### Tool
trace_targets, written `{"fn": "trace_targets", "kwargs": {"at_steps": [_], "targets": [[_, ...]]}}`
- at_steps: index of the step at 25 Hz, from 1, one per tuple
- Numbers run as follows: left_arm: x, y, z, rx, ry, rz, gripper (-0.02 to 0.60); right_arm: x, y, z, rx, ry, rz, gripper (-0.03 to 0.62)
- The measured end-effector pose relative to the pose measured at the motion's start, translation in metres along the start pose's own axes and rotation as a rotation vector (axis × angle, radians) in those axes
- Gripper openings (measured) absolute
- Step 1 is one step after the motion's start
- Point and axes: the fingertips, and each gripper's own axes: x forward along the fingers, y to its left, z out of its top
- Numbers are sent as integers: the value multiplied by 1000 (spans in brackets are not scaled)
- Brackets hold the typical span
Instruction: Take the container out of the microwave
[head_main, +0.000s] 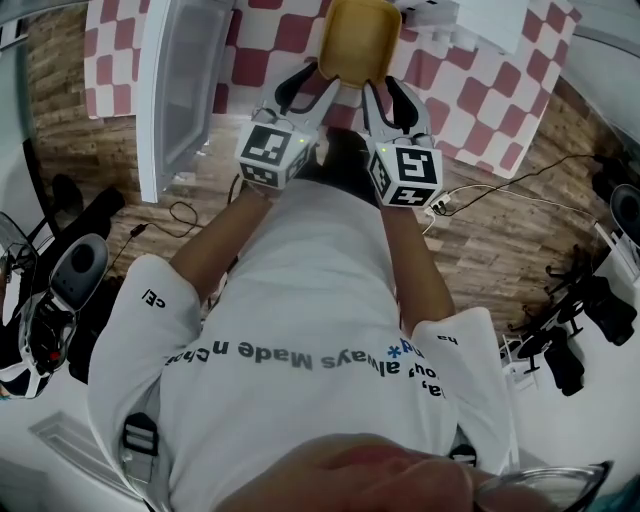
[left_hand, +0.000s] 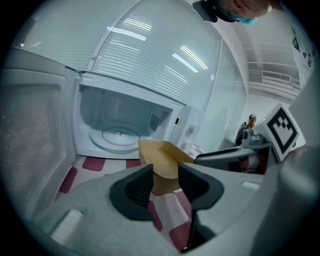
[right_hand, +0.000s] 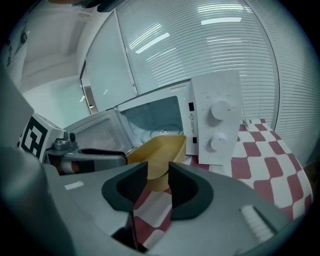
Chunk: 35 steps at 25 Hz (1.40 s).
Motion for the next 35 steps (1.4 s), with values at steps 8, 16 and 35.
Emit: {"fn": "trace_targets", "kwargs": {"at_steps": [8, 16, 35], "targets": [[6, -18, -20, 15, 30, -35, 158, -12, -12, -21, 16, 23, -10, 127], [8, -32, -40, 34, 75, -71, 158, -18, -22, -38, 22, 46, -22, 127], [25, -47, -82, 37, 156, -124, 156, -20, -43, -75, 28, 100, -47, 126]]}}
